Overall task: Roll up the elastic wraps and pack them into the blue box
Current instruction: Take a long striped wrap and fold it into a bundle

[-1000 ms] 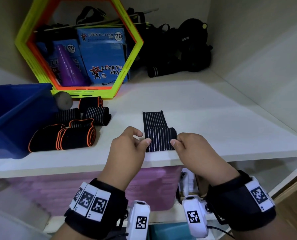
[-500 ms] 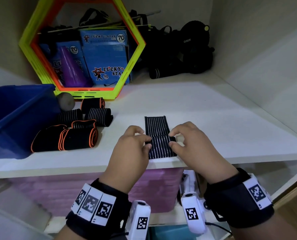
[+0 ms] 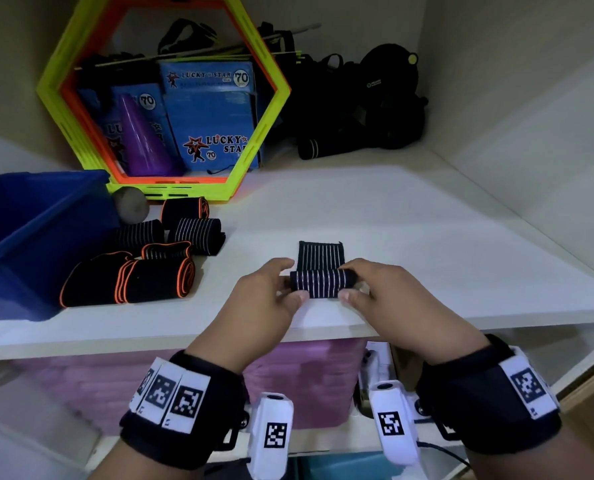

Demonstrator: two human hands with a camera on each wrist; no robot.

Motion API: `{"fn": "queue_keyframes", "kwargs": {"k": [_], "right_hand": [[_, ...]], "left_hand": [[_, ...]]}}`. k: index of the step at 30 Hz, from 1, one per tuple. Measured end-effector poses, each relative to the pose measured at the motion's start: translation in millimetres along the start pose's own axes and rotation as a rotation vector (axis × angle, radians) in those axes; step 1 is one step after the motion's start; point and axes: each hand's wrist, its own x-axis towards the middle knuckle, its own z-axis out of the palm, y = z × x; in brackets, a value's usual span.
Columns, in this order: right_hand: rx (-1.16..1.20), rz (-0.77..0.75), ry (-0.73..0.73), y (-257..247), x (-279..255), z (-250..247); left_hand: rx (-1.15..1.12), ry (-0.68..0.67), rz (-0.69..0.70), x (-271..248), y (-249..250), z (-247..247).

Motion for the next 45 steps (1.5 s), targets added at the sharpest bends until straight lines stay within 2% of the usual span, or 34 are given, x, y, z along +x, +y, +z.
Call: {"fn": "queue_keyframes", "kwargs": {"k": [4, 8, 12, 14, 18, 22, 26, 28, 32, 35, 41, 43, 45], "right_hand": [[0.119, 0.12, 0.076, -3.7, 1.8, 2.7], [0.057, 0.191, 0.11, -6.9, 0.1, 7.4], [-0.1, 0.174, 0.116, -13.0, -5.6, 13.9], [-0.089, 0.17, 0.118, -14.5, -8.5, 12.5], [0.043, 0.183, 0.103, -18.2, -14.6, 5.1], [0.015, 0.184, 0.044, -19.2, -17.6, -3.0], [0.061, 0.157, 0.076, -21.5, -18.5, -6.4], [0.097, 0.149, 0.091, -22.2, -18.8, -4.5], [-0.005, 0.079, 0.027, -24.8, -12.8, -4.1], [-0.207, -0.054, -0.074, -34.3, -1.9, -9.9], [-0.435, -0.247, -0.239, -60.2, 24.8, -9.7], [-0.469, -0.278, -0.259, -67.1, 39.0, -5.7], [-0.469, -0.29, -0.282, -75.3, 56.5, -2.0]], "left_hand": [[-0.102, 0.079, -0.136, -2.5, 5.2, 3.4], [0.006, 0.13, -0.155, -2.1, 12.4, 10.2], [0.269, 0.16, -0.096, -2.8, 14.9, 11.5], [0.327, 0.183, -0.057, -6.6, 15.7, 11.1], [0.168, 0.253, -0.055, -12.5, 15.6, 12.9], [0.219, 0.286, 0.022, -11.6, 11.0, 21.2], [0.195, 0.32, 0.144, -14.1, 7.4, 28.5], [0.158, 0.301, 0.161, -18.0, 5.0, 28.8], [0.156, 0.277, 0.159, -24.0, -1.7, 25.9], [0.191, 0.287, 0.171, -23.9, -10.4, 20.3], [0.357, 0.22, 0.201, -26.6, -19.3, -10.0], [0.413, 0.25, 0.179, -26.7, -27.1, -33.7], [0.458, 0.356, 0.133, -25.5, -40.5, -62.5]]}}
